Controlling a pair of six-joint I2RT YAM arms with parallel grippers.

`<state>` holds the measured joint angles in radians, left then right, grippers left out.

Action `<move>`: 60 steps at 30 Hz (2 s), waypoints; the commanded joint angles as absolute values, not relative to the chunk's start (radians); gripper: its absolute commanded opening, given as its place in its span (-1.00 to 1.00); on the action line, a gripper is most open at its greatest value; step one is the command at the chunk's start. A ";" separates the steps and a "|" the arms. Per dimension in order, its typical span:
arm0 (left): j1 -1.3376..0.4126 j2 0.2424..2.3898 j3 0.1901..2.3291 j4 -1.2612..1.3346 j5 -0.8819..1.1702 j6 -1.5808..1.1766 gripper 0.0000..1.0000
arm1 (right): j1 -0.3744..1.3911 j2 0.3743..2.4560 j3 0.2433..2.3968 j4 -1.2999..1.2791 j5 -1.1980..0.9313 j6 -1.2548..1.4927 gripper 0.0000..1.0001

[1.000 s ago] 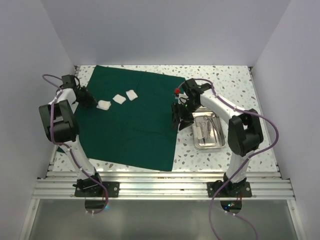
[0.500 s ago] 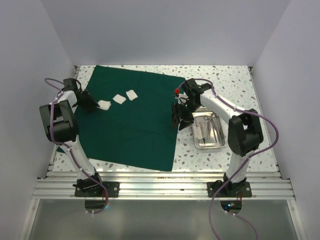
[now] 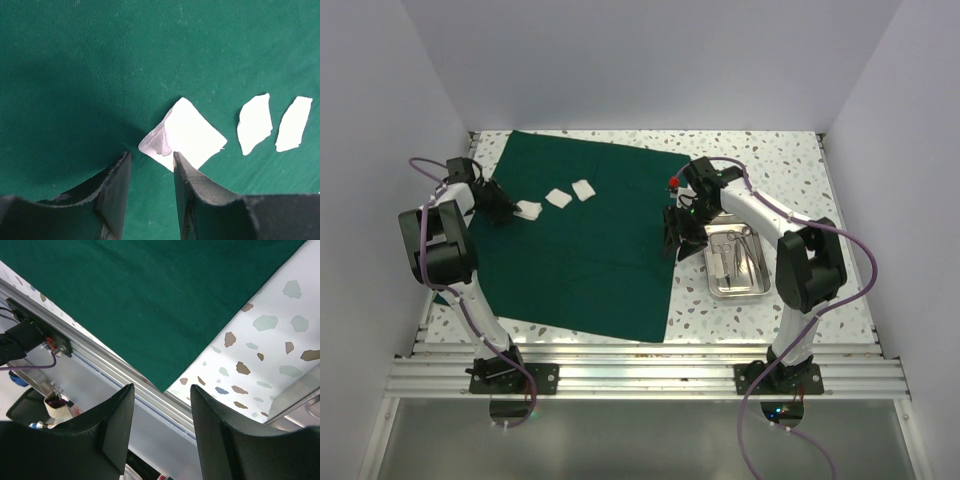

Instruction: Prepare the surgical pack

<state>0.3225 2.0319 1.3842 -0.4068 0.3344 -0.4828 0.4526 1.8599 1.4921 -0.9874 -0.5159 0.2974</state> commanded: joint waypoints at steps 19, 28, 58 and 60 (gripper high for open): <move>0.325 2.082 1.416 -0.319 0.360 -0.552 -0.72 | 0.457 1.856 1.500 -0.997 -0.525 0.293 0.04; 0.299 1.941 1.398 -0.360 0.391 -0.511 -1.00 | 0.459 1.859 1.529 -1.002 -0.528 0.284 0.04; -0.149 0.704 0.841 -0.561 0.864 -0.727 -1.00 | 0.649 1.601 1.331 -0.244 -1.218 0.391 0.72; -0.149 0.681 0.836 -0.566 0.899 -0.736 -1.00 | 0.678 1.626 1.347 -0.235 -1.223 0.391 0.69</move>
